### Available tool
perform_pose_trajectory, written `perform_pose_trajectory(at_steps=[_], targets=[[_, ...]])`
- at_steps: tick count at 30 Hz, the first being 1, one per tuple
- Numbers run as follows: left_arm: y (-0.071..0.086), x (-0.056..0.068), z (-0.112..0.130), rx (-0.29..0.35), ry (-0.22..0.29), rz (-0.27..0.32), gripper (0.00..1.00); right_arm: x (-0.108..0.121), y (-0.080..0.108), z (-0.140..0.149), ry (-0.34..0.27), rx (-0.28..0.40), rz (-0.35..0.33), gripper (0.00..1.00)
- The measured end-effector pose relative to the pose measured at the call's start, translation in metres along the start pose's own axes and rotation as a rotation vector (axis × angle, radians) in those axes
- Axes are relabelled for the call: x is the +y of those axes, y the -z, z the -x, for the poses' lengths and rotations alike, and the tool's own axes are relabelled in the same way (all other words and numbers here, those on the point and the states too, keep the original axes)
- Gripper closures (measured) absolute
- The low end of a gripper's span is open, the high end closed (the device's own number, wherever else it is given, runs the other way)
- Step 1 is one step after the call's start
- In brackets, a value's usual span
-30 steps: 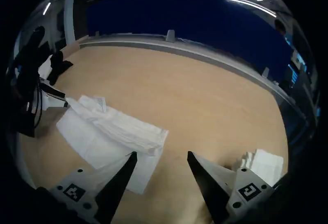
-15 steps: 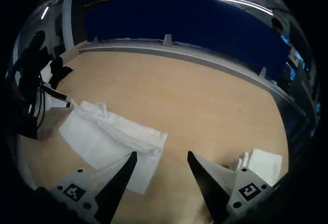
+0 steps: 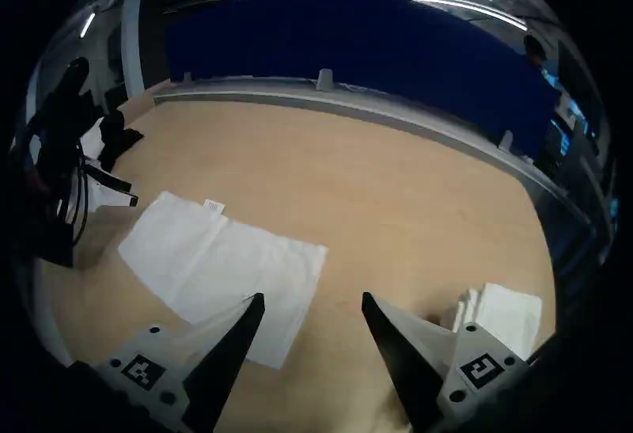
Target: Fold towel
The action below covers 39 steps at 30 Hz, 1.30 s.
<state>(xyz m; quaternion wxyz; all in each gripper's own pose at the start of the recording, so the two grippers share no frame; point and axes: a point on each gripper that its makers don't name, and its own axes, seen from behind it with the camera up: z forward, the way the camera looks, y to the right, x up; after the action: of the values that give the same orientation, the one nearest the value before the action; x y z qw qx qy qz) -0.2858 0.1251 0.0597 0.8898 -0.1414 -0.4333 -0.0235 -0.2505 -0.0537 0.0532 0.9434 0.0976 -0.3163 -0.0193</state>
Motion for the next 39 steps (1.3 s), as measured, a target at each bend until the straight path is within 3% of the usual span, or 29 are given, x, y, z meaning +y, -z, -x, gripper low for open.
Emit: perform_pose_trajectory(at_steps=[6, 12, 18, 24, 34, 37, 39], targets=[[0.027, 0.011, 0.017, 0.009, 0.03, 0.029, 0.25, -0.007, 0.007, 0.005, 0.017, -0.004, -0.012, 0.05], [0.06, 0.015, 0.048, 0.018, 0.063, 0.025, 0.25, -0.013, 0.011, 0.015, 0.021, -0.012, -0.023, 0.05], [0.077, 0.016, 0.076, 0.012, 0.089, 0.01, 0.25, -0.017, 0.016, 0.023, 0.029, -0.022, -0.037, 0.05], [0.089, 0.012, 0.09, 0.021, 0.12, -0.013, 0.25, -0.022, 0.016, 0.035, 0.064, -0.047, -0.072, 0.05], [0.125, -0.005, 0.129, 0.027, 0.208, -0.089, 0.25, -0.04, 0.012, 0.069, 0.177, -0.132, -0.181, 0.06], [0.136, -0.01, 0.146, 0.02, 0.241, -0.116, 0.25, -0.045, 0.011, 0.079, 0.212, -0.16, -0.213, 0.13], [0.143, -0.013, 0.158, 0.015, 0.264, -0.133, 0.25, -0.046, 0.009, 0.085, 0.232, -0.179, -0.231, 0.23]])
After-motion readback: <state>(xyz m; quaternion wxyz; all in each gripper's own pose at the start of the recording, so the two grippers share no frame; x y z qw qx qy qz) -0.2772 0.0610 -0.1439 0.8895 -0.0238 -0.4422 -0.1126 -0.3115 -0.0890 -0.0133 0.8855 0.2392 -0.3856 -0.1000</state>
